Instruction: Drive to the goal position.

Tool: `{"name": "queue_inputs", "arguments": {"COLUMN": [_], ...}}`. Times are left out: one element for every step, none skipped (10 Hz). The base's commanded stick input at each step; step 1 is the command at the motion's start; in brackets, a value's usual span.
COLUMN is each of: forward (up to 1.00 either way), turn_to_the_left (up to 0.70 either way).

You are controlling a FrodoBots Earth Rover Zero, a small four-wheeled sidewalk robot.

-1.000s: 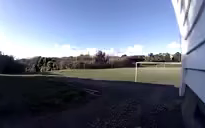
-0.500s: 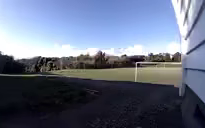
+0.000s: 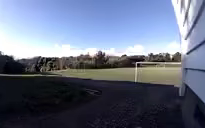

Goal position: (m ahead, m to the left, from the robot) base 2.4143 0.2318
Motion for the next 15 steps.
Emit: {"name": "queue_inputs", "arguments": {"forward": [0.03,0.00,0.04,0.03,0.01,0.04,0.04,0.04,0.04,0.04,0.04,0.04,0.04,0.04,0.04], "turn_to_the_left": [0.00,0.00,0.00,0.00,0.00,0.00,0.00,0.00,0.00,0.00,0.00,0.00,0.00,0.00,0.00]}}
